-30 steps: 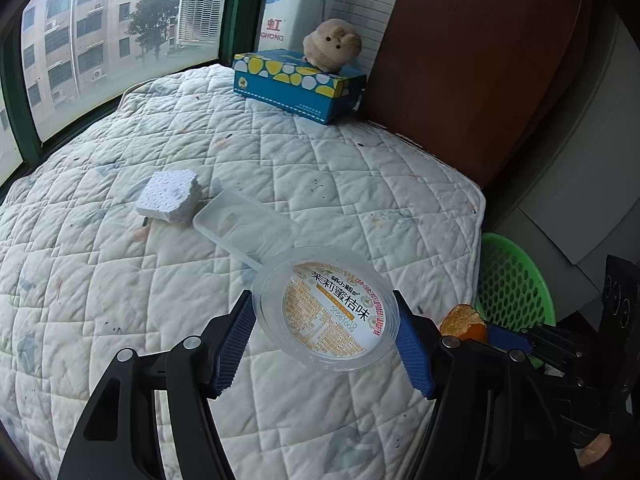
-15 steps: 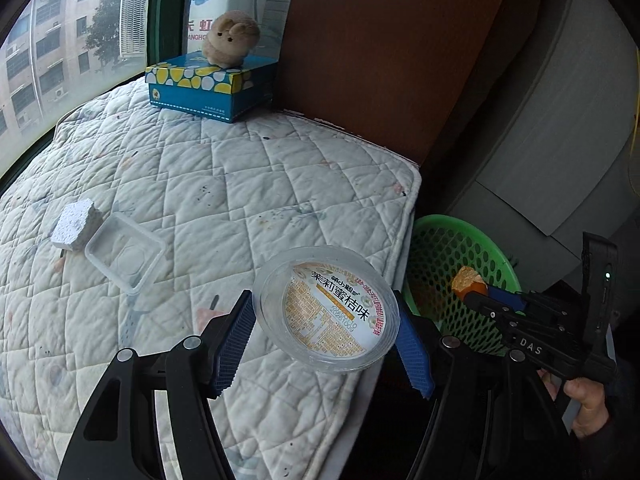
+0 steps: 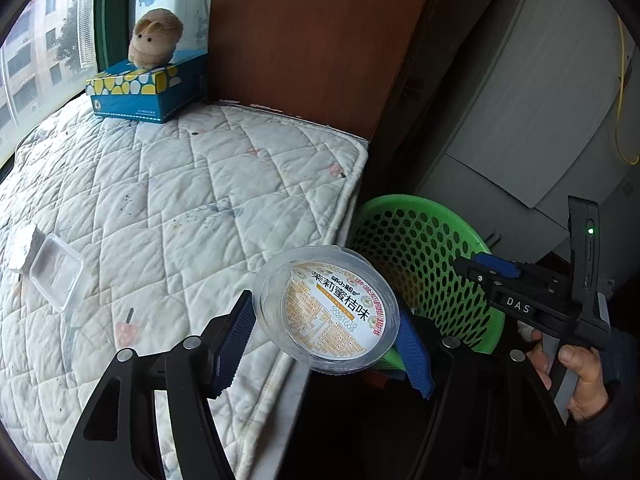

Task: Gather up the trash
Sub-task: 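Carry the cup and orange peel to the green basket with both tools, then open both tools to drop the cup and peel into the green basket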

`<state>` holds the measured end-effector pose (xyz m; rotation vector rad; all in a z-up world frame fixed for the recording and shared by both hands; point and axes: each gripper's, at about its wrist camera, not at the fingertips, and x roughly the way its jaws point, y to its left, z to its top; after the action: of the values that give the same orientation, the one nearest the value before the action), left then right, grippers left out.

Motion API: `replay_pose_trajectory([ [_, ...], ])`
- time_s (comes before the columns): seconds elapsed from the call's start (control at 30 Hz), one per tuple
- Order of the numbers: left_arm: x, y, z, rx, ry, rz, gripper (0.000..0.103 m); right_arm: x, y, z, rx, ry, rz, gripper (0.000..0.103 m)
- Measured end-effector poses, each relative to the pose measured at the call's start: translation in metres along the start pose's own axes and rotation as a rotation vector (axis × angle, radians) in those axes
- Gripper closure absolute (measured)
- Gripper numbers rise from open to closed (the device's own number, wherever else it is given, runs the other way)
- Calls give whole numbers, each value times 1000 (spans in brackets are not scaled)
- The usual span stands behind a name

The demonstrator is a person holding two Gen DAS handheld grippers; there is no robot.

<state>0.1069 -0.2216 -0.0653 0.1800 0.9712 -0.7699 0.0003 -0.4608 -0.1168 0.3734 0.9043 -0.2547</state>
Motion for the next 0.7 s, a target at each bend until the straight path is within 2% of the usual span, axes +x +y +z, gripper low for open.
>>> replay_pose_trajectory([
  [0.4,46,-53,2,56,86,-43,38,-42,-21,1,30,-80,4,50],
  [0.7,72,-77,-2,77,146,-47,38,-51,-35,0,59,-91,-4,47],
])
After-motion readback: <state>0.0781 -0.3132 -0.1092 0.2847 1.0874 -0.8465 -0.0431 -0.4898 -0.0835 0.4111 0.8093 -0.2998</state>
